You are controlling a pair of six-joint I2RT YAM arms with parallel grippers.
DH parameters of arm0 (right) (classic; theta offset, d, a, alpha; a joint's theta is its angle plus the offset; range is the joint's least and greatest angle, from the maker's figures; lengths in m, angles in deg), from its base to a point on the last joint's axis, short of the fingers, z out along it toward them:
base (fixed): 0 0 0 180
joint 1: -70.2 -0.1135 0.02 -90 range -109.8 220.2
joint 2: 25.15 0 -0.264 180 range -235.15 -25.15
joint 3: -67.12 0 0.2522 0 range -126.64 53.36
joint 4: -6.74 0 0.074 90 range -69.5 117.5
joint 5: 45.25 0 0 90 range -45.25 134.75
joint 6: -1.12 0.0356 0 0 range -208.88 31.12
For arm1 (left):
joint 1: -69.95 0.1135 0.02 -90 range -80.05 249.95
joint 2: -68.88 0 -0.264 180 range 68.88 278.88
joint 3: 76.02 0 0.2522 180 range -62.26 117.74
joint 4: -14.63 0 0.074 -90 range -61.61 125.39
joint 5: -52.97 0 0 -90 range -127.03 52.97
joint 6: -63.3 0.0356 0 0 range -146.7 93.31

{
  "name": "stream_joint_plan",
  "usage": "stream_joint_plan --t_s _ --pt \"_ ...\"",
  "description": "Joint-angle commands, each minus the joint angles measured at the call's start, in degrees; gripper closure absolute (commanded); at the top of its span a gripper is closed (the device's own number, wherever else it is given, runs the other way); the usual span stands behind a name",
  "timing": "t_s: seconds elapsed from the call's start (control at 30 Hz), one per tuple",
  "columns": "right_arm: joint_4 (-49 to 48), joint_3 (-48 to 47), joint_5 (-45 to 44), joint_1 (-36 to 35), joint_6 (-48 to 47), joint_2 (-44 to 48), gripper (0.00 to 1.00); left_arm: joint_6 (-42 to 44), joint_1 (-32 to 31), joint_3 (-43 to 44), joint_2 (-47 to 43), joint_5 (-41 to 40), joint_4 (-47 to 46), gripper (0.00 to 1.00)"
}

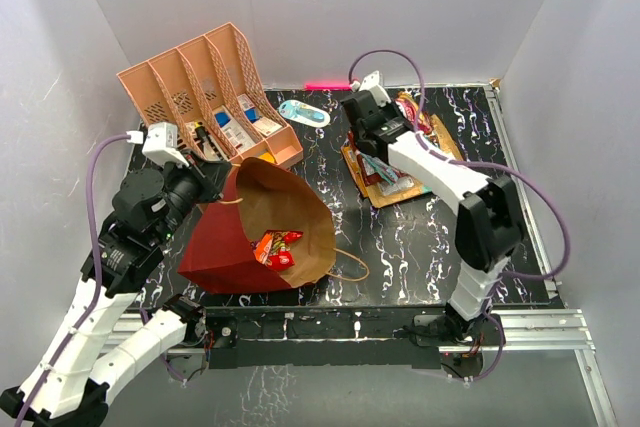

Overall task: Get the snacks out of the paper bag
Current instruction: Place the snack at the center of the board.

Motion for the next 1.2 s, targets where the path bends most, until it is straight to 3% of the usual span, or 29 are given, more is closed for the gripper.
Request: stream_joint_plan --t_s 0.0,0.43,0.6,0.73,1.0,1.07,1.17 --pt "-4.7 -5.3 -8.8 -0.3 -8.0 -5.9 0.92 0.6 0.0 1.2 -1.1 -1.3 -0.1 1.00" --pt "-25.0 0.7 -11.8 1.2 -24.8 -13.2 0.92 2.0 0.0 1.0 -2.4 -2.2 0.9 1.00" --pt "-24.7 -0.3 -10.7 1.2 -23.4 -17.3 0.92 2.2 0.0 1.0 -2.6 -2.3 1.0 1.00" --pt "-15.6 -3.5 -7.6 1.3 -14.2 -20.9 0.91 2.3 0.0 1.1 -2.8 -2.4 1.2 1.00" --pt "-3.0 -10.2 1.0 1.2 -1.1 -25.6 0.63 1.9 0.0 1.3 -2.2 -1.3 0.9 1.00" --pt "-2.0 -10.1 2.4 1.2 -0.2 -24.5 0.60 1.8 0.0 1.3 -2.0 -0.8 0.7 1.00" --pt "-0.2 -10.3 4.4 1.3 0.7 -22.3 0.43 1.5 0.0 1.4 -1.3 -0.1 0.9 1.00"
